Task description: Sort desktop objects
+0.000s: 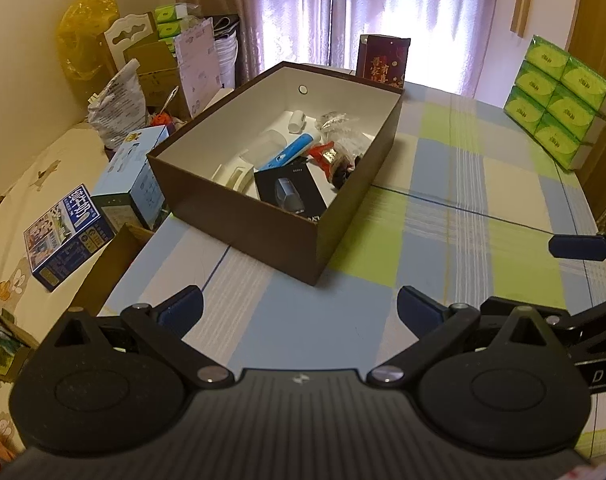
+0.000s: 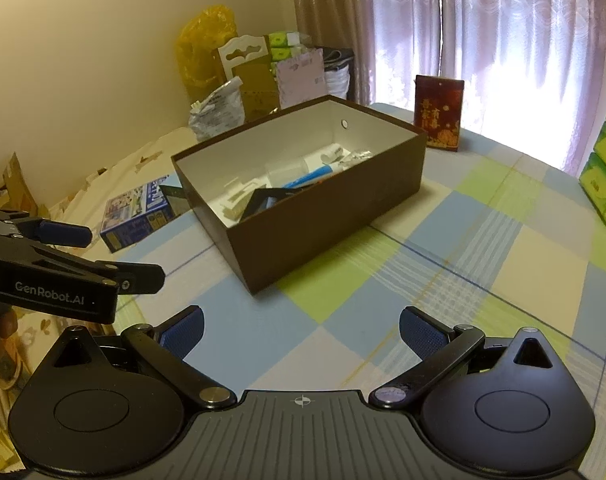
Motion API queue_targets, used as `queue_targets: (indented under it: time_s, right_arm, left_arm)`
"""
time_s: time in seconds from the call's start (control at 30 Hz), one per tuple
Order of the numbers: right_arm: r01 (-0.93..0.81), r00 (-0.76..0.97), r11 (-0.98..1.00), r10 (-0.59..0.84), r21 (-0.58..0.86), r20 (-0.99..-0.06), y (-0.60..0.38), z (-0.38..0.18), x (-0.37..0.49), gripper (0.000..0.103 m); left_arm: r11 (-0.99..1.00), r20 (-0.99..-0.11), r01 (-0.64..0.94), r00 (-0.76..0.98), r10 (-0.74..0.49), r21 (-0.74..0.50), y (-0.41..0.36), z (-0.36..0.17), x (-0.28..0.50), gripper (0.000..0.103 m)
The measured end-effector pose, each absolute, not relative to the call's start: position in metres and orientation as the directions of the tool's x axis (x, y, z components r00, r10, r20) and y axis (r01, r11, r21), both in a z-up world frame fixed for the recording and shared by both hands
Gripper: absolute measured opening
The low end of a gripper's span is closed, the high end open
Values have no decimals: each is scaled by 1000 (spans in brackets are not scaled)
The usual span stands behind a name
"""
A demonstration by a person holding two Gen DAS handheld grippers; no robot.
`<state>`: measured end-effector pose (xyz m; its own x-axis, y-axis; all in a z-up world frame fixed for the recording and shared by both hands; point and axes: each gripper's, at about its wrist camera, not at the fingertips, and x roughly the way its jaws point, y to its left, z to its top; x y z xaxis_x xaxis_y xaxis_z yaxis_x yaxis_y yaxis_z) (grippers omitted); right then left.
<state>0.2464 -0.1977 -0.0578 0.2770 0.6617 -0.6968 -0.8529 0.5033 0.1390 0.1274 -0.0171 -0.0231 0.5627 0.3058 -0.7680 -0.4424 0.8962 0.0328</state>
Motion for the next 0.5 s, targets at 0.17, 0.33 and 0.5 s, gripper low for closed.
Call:
queue_targets:
  time_s: [0.17,0.33,0.5]
  right_arm:
    - [-856,259,496,655,145,-710,-208,-62,247,101]
    - [-867,243,477,660,146,-710,-216,-63,246,101]
    - [-872,230,466,659,149,-716,-223,-65,246,101]
  left_arm:
    - [888,-772,-458,552,316,37,-29,-26,122,102]
    - [880,-771,-473,544,333,46,-39,-26,117,102]
    - [875,-768,-482,540,344,52,-48,-26,115,102]
